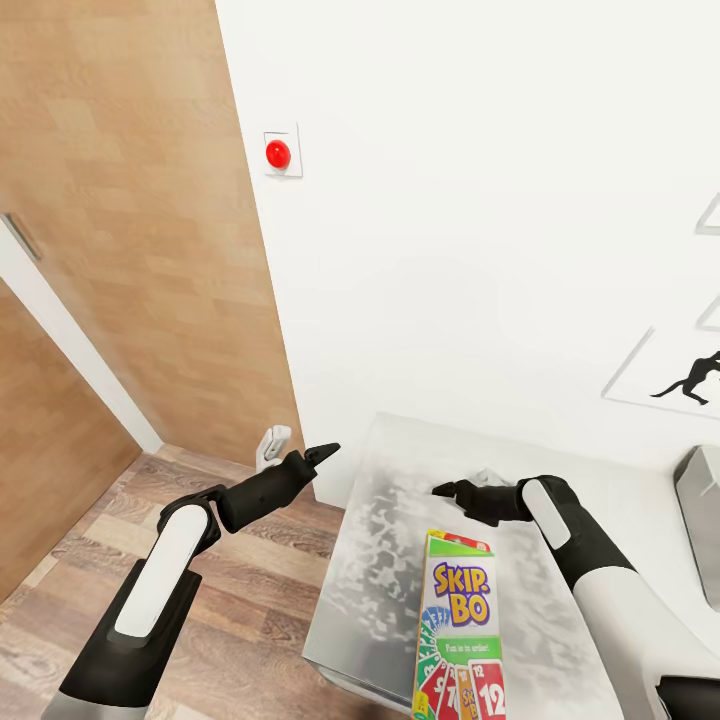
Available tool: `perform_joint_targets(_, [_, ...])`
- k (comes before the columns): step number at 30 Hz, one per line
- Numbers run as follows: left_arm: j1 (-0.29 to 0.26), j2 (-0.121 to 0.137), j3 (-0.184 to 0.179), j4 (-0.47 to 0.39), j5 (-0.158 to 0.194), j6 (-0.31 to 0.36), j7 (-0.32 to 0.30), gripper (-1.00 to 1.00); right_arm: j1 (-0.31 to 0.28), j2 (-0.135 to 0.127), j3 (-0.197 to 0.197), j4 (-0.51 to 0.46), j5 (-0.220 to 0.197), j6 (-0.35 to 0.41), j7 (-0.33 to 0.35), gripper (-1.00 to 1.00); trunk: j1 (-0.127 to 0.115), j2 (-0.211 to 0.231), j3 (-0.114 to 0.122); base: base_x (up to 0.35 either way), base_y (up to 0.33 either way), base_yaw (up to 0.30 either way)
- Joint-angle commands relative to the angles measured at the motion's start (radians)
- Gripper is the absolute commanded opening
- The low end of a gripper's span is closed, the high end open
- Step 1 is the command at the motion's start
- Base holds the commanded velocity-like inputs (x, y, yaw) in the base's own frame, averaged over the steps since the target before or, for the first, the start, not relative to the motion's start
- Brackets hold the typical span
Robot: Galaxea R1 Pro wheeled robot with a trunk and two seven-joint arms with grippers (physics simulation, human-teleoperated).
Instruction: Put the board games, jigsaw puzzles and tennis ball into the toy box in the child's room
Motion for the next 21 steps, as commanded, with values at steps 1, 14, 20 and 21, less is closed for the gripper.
perform_joint_targets(1, [-0.001,0.001,-0.001,-0.001,0.01,0.001,0.01,1.0,0.0,0.0,-0.001,0.059,0.019,0.003,0.008,1.0,0.001,-0.001,-0.002,0.0,0.0,0.0])
perform_joint_targets(14, [-0.001,0.001,-0.002,-0.001,0.011,0.001,0.01,1.0,0.0,0.0,-0.002,0.059,0.018,0.006,0.008,1.0,0.001,-0.001,-0.002,-0.119,0.0,0.0])
perform_joint_targets(20, [-0.001,0.001,-0.001,-0.001,0.011,0.001,0.01,1.0,0.0,0.0,-0.002,0.06,0.019,0.007,0.007,1.0,0.001,-0.001,-0.002,-0.187,0.0,0.0])
perform_joint_targets(21, [-0.001,0.001,-0.001,-0.001,0.011,0.001,0.01,1.0,0.0,0.0,-0.002,0.06,0.019,0.007,0.007,1.0,0.001,-0.001,-0.002,-0.109,0.0,0.0])
